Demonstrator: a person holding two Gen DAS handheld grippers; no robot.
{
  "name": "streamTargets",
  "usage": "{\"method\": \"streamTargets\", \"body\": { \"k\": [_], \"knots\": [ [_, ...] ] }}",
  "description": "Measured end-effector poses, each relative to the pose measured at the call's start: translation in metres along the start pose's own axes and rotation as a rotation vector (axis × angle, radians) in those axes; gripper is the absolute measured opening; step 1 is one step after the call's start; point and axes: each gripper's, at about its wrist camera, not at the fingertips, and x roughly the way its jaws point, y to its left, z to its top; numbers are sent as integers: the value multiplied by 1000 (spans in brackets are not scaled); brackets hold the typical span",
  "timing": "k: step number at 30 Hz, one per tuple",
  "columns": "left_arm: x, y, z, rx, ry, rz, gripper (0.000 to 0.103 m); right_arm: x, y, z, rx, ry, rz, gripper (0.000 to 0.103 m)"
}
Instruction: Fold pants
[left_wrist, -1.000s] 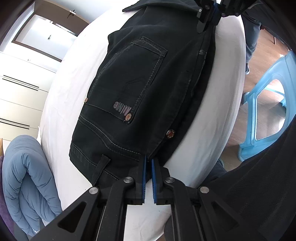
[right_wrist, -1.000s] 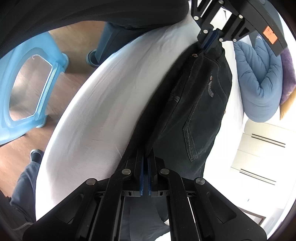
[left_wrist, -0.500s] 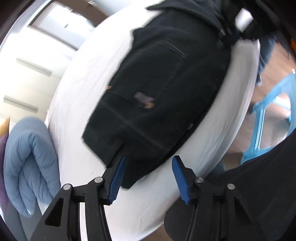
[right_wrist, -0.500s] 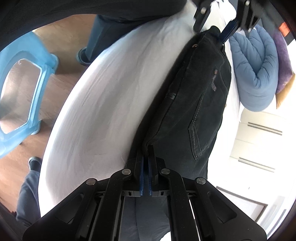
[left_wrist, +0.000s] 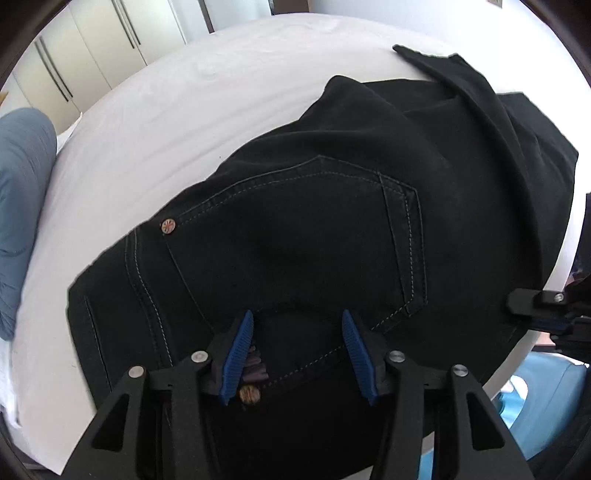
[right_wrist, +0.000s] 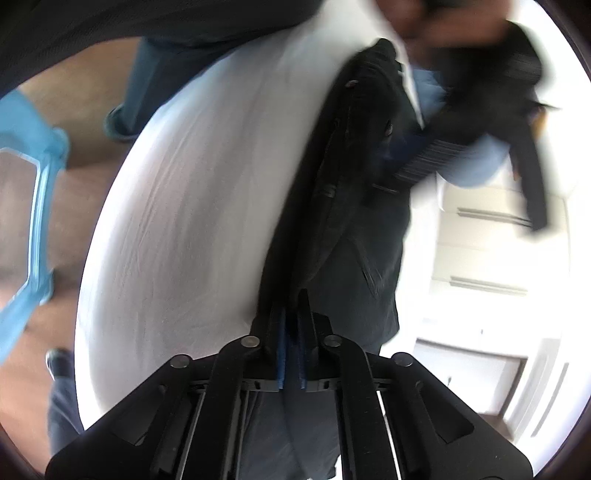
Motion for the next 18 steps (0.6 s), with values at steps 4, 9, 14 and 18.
{"method": "streamTargets", "body": {
  "k": [4, 9, 14, 18],
  "knots": [
    [-8, 1, -3, 13, 38, 36, 55, -14, -5, -16, 189, 18, -15, 18],
    [-57, 1, 21, -46, -74, 22, 51, -50, -38, -48, 537, -38, 19, 99],
    [-42, -37, 48, -31, -87, -48, 52, -65, -76, -87, 872, -36, 104, 98],
    [2, -59, 32, 1, 3, -74, 53, -62, -105, -145, 1178, -13, 188, 98]
  ]
}}
